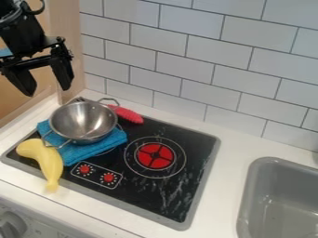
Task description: Move the yellow banana to the upper right of the burner
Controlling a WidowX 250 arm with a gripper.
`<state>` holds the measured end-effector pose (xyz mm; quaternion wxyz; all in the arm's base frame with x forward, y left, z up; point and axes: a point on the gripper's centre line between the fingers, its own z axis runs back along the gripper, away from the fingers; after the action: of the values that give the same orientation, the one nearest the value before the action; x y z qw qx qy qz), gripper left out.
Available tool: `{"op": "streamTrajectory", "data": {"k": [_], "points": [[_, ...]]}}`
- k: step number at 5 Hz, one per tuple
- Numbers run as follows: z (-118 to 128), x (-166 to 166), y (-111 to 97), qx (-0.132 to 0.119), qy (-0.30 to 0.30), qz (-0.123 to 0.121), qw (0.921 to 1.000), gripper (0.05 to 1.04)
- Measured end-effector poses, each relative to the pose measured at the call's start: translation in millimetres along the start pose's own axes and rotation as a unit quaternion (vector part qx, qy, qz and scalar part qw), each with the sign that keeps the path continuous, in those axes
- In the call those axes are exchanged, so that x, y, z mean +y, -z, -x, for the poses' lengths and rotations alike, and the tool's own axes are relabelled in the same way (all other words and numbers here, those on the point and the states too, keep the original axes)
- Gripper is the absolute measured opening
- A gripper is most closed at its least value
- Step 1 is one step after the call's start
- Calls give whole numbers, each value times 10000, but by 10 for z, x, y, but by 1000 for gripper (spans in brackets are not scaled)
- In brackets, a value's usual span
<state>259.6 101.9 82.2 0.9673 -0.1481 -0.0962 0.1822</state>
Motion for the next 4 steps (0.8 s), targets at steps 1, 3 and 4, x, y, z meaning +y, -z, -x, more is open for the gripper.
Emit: {"op": "streamTrajectory", "data": {"k": [1, 3, 4], "points": [[119, 15, 90, 210, -109, 38, 9997, 999], [440, -164, -223, -202, 39, -15, 9998, 999], [590, -220, -323, -368, 106, -134, 9992, 999]]}}
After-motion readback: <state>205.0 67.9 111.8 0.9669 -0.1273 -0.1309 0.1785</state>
